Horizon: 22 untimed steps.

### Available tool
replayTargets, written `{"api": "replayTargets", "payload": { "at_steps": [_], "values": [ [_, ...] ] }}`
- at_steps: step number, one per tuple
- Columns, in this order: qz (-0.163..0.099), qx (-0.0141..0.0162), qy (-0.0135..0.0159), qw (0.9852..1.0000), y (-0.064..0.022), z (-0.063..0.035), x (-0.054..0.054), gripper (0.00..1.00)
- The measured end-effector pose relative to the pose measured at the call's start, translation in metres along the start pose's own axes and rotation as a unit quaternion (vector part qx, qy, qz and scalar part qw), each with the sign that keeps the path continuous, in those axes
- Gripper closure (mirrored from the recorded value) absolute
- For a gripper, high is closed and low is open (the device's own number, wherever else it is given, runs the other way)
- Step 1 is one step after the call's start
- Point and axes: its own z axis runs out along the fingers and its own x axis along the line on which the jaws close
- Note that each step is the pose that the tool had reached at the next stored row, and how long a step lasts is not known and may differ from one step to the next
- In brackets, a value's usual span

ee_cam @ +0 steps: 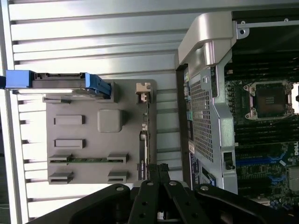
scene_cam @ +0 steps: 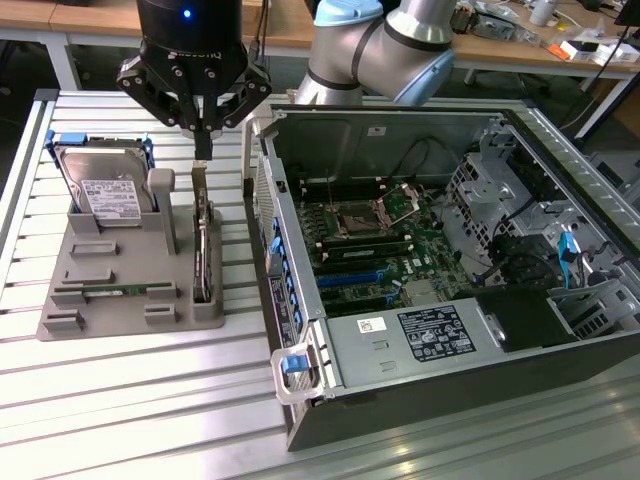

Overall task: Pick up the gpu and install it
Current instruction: 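Reach for the gpu, then pick up the gpu and move the gpu toward the slot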

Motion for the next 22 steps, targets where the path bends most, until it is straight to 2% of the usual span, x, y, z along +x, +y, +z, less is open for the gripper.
{"api": "replayTargets", "payload": {
  "at_steps": [9, 10, 11, 12, 22],
  "values": [
    [-0.001, 0.0, 0.0, 1.0, 0.0, 0.0, 0.0001, 0.89],
    [-0.001, 0.0, 0.0, 1.0, 0.0, 0.0, 0.0001, 0.76],
    [-0.001, 0.0, 0.0, 1.0, 0.0, 0.0, 0.0001, 0.71],
    [-0.001, 0.0, 0.0, 1.0, 0.0, 0.0, 0.0001, 0.58],
    [-0.001, -0.0001, 0.0, 1.0, -0.0001, 0.0028, 0.0002, 0.58]
  ]
}}
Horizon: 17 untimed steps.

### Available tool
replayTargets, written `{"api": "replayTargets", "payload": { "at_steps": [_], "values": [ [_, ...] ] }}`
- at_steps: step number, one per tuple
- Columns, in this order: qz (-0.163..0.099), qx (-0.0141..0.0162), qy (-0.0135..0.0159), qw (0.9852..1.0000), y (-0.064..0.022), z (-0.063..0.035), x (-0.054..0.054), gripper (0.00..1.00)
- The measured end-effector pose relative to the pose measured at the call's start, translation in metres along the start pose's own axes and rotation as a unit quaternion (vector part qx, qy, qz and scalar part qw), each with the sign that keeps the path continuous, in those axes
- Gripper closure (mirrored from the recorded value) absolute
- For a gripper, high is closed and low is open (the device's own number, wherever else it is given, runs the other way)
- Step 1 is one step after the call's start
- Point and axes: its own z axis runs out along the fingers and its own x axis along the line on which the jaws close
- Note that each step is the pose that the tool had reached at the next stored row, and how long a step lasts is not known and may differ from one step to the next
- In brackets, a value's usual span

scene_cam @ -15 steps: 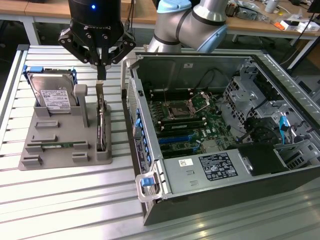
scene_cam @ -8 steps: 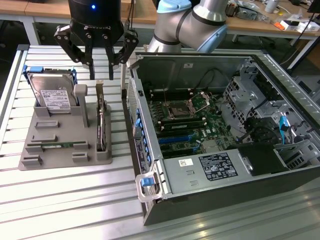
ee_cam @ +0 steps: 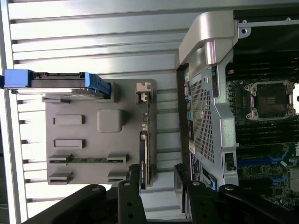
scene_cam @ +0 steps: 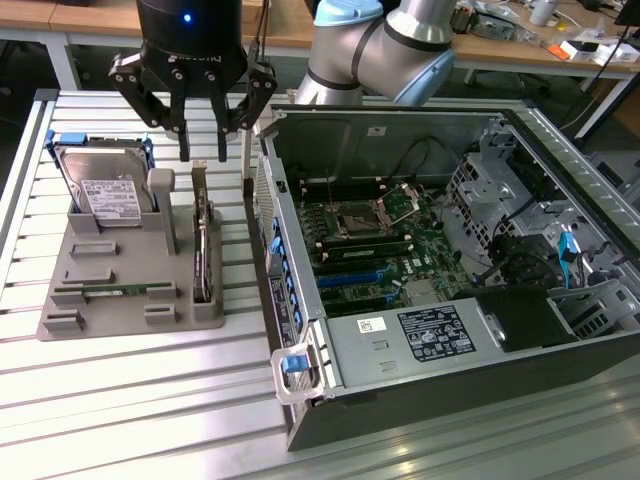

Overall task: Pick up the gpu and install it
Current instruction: 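Pick up the gpu and move the gpu toward the slot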

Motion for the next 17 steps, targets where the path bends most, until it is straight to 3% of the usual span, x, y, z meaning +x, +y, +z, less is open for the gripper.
{"api": "replayTargets", "payload": {
  "at_steps": [17],
  "values": [
    [-0.001, -0.0001, 0.0001, 1.0, -0.0003, 0.0074, 0.0002, 0.58]
  ]
}}
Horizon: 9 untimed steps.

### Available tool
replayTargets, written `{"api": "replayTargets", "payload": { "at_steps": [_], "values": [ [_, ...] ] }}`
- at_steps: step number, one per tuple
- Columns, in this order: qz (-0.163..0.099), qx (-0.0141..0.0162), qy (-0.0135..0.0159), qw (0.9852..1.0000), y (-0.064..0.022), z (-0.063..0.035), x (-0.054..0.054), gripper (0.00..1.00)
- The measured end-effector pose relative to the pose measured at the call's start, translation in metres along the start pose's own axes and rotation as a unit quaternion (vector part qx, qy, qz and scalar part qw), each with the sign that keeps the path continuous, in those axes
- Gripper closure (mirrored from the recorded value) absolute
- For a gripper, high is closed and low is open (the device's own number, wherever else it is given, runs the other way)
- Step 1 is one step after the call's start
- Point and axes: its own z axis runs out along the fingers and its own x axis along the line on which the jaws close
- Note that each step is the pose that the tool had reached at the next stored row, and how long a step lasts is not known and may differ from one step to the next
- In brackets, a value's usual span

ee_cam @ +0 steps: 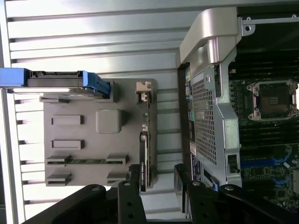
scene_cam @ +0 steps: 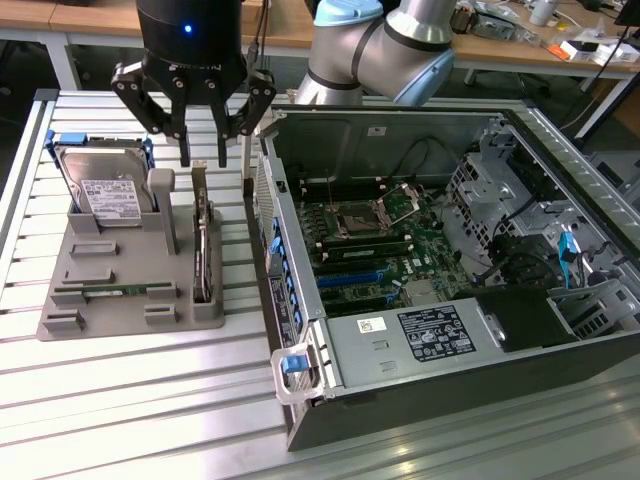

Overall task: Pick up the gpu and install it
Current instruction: 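Pick up the gpu and move the gpu toward the slot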

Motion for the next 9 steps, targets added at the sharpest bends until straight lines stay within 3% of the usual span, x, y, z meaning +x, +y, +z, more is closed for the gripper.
{"api": "replayTargets", "payload": {
  "at_steps": [9],
  "values": [
    [0.0, 0.0, 0.0, 1.0, -0.0002, 0.0039, 0.0001, 0.58]
  ]
}}
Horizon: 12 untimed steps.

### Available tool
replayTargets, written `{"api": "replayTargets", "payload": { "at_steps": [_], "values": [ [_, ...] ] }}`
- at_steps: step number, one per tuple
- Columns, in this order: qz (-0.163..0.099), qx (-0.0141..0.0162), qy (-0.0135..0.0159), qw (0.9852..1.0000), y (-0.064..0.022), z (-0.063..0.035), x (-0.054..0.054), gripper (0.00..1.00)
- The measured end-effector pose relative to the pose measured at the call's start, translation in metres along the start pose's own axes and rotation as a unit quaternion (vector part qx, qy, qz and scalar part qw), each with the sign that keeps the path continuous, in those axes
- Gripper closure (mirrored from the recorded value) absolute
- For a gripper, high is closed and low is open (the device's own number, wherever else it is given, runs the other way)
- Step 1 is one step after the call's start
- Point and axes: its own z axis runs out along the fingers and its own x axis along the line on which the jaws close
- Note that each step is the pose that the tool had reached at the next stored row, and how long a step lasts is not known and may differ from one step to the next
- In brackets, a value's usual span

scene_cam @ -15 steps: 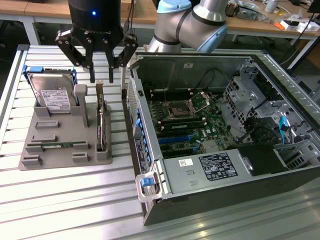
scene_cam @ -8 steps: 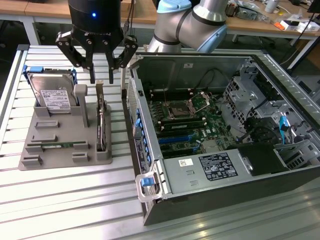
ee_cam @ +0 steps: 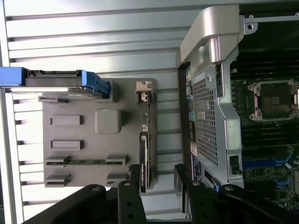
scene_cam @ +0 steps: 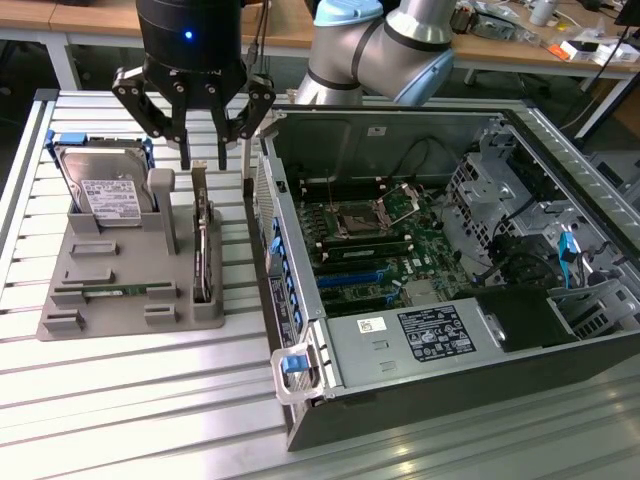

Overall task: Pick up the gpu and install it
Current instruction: 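Pick up the gpu and move the gpu toward the slot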

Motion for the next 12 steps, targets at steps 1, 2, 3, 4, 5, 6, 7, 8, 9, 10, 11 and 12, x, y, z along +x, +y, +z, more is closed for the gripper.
{"api": "replayTargets", "payload": {
  "at_steps": [1, 2, 3, 4, 5, 6, 7, 8, 9, 10, 11, 12],
  "values": [
    [0.0, 0.0, 0.0, 1.0, 0.0, 0.0003, 0.0, 0.58],
    [0.0, 0.0, 0.0, 1.0, 0.0, 0.0005, 0.0, 0.58],
    [0.0, 0.0, 0.0, 1.0, 0.0, 0.0007, 0.0, 0.58],
    [0.0, 0.0, 0.0, 1.0, 0.0, 0.0009, 0.0, 0.58],
    [-0.001, 0.0, 0.0, 1.0, -0.0002, 0.0046, 0.0003, 0.58],
    [-0.001, 0.0, 0.0, 1.0, -0.0002, 0.005, 0.0003, 0.58],
    [-0.001, 0.0, 0.0, 1.0, -0.0002, 0.0052, 0.0003, 0.58],
    [-0.001, 0.0, 0.0, 1.0, -0.0003, 0.0054, 0.0003, 0.58],
    [-0.001, 0.0, 0.0, 1.0, -0.0003, 0.0056, 0.0003, 0.58],
    [-0.001, 0.0, 0.0, 1.0, -0.0003, 0.0058, 0.0003, 0.58],
    [-0.001, 0.0, 0.0, 1.0, -0.0003, 0.0059, 0.0004, 0.58],
    [-0.001, 0.0, 0.0, 1.0, -0.0003, 0.0061, 0.0003, 0.58]
  ]
}}
